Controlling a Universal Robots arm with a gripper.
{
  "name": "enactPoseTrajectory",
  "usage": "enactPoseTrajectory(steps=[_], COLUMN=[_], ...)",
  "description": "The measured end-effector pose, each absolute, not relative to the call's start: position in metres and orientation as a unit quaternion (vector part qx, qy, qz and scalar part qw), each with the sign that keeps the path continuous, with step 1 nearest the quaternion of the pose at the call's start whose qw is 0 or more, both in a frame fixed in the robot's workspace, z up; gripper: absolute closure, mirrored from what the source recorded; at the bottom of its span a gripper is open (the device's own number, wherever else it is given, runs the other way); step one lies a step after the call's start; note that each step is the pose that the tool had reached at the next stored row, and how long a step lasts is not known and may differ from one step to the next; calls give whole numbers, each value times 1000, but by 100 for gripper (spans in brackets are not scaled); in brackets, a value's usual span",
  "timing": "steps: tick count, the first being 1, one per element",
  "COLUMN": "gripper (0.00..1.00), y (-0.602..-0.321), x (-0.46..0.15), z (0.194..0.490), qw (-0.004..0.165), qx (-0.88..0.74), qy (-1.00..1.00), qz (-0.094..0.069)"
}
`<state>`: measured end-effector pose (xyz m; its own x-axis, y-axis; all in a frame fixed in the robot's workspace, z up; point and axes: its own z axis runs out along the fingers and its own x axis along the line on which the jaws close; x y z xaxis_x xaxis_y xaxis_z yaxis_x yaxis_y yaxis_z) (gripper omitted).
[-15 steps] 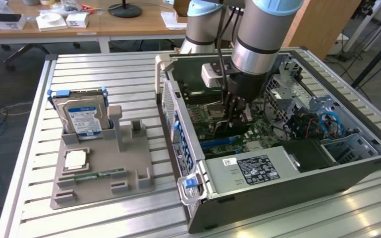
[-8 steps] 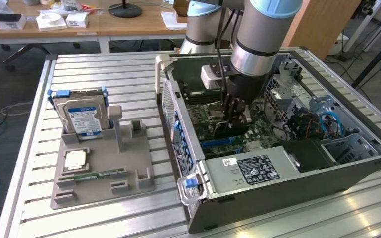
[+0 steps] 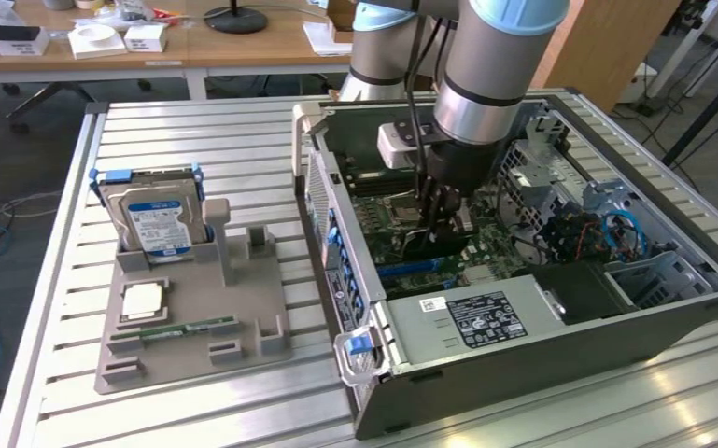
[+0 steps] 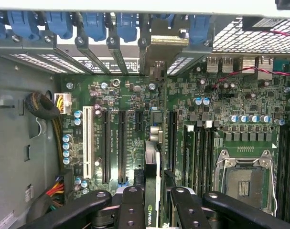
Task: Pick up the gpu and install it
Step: 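Insert the gpu into the slot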
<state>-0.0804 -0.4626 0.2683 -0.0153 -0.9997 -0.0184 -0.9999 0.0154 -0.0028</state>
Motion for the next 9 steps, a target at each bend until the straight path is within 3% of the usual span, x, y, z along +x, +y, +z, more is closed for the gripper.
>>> enactPoseTrajectory(steps=[9], gripper=[74], y=[-463], x=[-81], z=[267], qw=[7], qx=[-702], qy=[712], qz=[5])
